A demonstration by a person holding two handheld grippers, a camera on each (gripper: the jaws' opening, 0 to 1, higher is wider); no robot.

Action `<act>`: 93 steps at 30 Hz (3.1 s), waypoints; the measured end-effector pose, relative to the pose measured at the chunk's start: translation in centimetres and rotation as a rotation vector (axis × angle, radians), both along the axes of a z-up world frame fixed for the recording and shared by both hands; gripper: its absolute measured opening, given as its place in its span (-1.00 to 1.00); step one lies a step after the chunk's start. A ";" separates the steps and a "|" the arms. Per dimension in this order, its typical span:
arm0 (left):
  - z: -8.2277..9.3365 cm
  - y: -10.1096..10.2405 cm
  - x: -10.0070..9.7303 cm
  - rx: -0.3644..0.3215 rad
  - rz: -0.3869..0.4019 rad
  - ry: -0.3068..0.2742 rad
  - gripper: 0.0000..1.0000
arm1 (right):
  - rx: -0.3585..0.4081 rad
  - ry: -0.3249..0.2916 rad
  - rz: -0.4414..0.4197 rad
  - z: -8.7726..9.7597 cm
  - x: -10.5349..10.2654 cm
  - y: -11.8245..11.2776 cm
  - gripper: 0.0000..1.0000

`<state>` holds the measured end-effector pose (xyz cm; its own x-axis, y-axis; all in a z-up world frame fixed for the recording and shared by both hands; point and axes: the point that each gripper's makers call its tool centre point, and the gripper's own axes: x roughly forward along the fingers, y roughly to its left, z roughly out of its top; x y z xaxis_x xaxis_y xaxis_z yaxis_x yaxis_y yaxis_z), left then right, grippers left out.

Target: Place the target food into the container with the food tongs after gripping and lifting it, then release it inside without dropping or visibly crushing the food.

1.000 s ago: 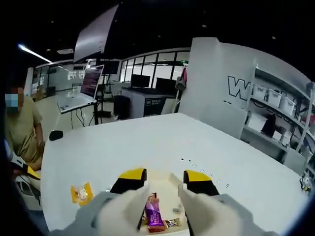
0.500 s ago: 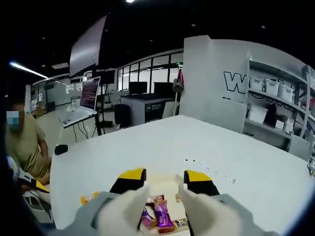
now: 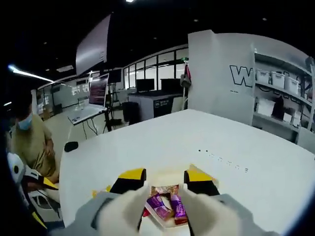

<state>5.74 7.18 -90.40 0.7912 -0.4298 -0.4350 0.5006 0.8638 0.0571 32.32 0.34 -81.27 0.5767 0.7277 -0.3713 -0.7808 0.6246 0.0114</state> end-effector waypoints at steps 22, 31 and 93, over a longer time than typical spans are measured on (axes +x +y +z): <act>0.2 0.0 0.3 -0.020 0.011 -0.008 0.70 | -0.023 0.002 0.202 -3.5 -5.0 2.0 -0.49; 0.6 0.1 0.5 -0.054 0.029 -0.016 0.79 | -0.018 0.048 0.226 -5.5 -6.0 2.3 -0.49; -0.8 0.5 -0.3 -0.014 0.031 0.022 0.70 | -0.261 0.007 0.354 -14.2 -10.5 6.7 -0.65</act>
<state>5.40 7.73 -91.22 0.7944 -0.4115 -0.4468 0.4748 0.8795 0.0340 21.80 7.07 -95.50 0.3054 0.7613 -0.5719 -0.9478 0.3010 -0.1055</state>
